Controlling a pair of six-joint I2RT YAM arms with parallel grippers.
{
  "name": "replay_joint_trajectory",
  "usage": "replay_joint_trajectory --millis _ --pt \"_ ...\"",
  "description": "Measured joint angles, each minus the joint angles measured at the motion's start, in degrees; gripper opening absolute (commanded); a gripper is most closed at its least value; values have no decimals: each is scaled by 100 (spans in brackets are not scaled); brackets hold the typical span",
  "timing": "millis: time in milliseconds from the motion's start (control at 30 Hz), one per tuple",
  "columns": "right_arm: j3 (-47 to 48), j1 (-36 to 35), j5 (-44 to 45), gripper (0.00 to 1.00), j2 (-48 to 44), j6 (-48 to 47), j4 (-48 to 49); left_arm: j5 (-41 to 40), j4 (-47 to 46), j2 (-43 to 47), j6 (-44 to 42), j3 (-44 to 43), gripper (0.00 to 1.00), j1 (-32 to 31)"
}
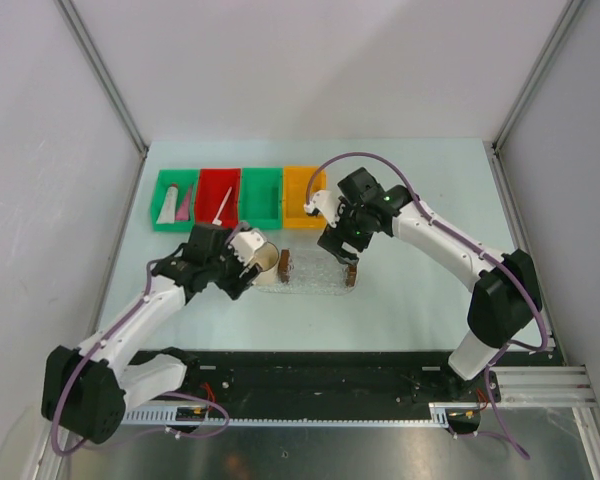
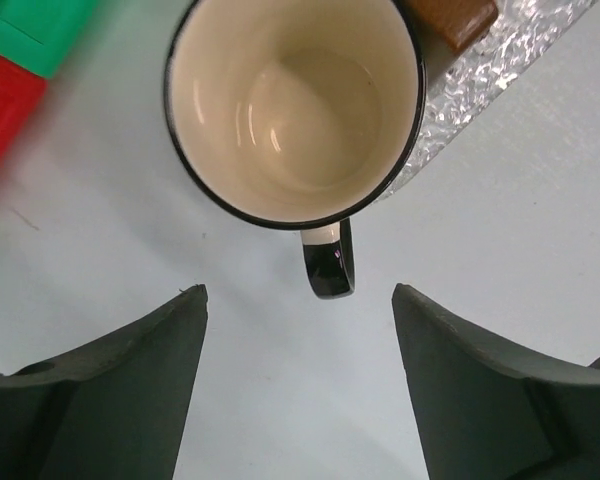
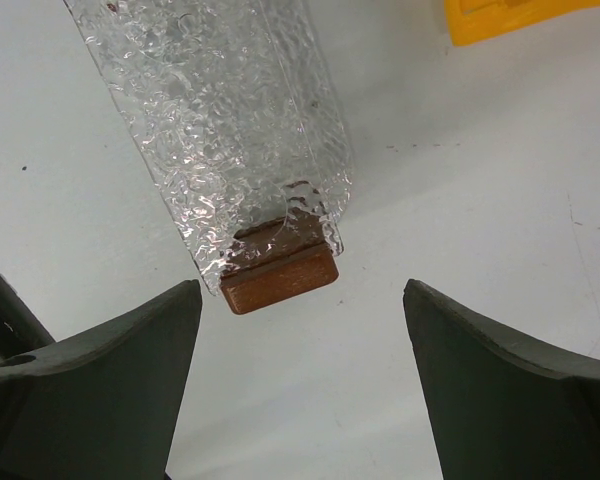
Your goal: Prepare toiletry sets of a toothbrush and toothpaste on the tray
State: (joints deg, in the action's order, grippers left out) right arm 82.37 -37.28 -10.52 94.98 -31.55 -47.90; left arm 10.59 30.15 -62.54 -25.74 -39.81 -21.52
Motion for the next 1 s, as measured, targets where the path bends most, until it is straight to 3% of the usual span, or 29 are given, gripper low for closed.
replay_joint_trajectory --millis 233,400,633,1000 --pt "0 35 17 88 -4 4 39 -170 17 564 136 -234 86 66" --pt "-2 216 11 88 -59 166 302 -293 37 444 350 -706 91 544" --pt "-2 686 61 87 -269 579 776 -236 -195 -721 748 -1838 91 1759" --pt "-94 767 92 85 -487 951 1056 -269 -271 -2470 990 -3064 86 2487"
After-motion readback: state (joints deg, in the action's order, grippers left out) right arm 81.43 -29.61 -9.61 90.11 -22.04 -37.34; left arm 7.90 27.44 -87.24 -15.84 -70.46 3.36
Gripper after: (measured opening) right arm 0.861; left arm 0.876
